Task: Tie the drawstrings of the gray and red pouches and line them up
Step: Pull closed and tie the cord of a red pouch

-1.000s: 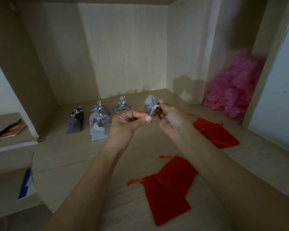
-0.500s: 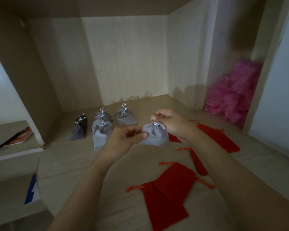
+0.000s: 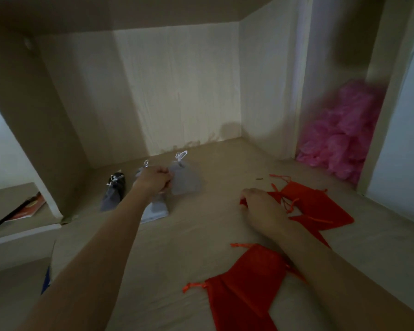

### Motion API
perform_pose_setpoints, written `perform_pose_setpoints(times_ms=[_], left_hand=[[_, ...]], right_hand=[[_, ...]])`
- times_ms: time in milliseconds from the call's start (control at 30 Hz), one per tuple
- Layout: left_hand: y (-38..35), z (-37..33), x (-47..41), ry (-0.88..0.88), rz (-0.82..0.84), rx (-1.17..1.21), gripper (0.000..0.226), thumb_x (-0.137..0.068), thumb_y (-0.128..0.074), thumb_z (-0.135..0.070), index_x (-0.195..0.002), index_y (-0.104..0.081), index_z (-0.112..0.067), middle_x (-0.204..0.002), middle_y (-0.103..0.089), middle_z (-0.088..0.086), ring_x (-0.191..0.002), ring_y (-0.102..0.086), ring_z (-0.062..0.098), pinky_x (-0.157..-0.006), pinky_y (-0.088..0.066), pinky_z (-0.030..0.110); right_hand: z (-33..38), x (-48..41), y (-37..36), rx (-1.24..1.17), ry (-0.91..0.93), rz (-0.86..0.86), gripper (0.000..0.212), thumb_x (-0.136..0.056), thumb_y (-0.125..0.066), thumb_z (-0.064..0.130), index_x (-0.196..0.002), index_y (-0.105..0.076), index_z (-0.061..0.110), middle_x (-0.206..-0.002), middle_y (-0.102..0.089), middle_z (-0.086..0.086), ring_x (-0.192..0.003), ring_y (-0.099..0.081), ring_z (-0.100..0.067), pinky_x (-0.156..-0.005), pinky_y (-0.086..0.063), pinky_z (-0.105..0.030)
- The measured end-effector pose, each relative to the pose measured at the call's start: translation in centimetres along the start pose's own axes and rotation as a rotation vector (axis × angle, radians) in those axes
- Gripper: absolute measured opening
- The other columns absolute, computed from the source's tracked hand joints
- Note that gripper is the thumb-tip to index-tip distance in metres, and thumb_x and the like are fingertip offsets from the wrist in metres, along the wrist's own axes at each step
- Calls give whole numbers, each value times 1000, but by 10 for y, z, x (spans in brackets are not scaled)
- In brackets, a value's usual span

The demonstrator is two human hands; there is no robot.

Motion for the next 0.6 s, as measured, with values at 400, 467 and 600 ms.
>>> perform_pose_setpoints(times_ms=[400,467,600], left_hand=[[-19,-1,-23,-76,-126,-626,30,-87,-62,-18,-107,-62,5,-107,-64,21,-61,-46,13,-54,-37,21],[-21,-16,-11,-144,-144,-741,28,-90,-56,-17,-108,-62,4,-110,-62,20,-83,-59,25,-69,-45,29],[-37,-37,27,-293,111,-629,14,-85,-64,-12,-93,-70,-1,-78,-65,4,-66,-61,6,-65,-47,20]], right_hand=[[-3,0,0,-92,7,-15,22,-94,-50,22,-110,-56,10,-112,-58,-8,-103,-55,-24,-84,-45,-33],[-5,0,1,-113,1,-19,22,-93,-52,23,-110,-58,11,-113,-60,-7,-103,-56,-23,-85,-44,-32],[-6,-2,2,-147,-7,6,24,-92,-54,22,-114,-60,11,-117,-61,-6,-109,-55,-22,-90,-41,-29]])
Point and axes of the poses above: each hand's wrist, its own x-axis away from the middle knuckle, its own y-axis out of the back of the hand, z = x × y, the point moved 5 cm from there along -x, towards the middle knuckle
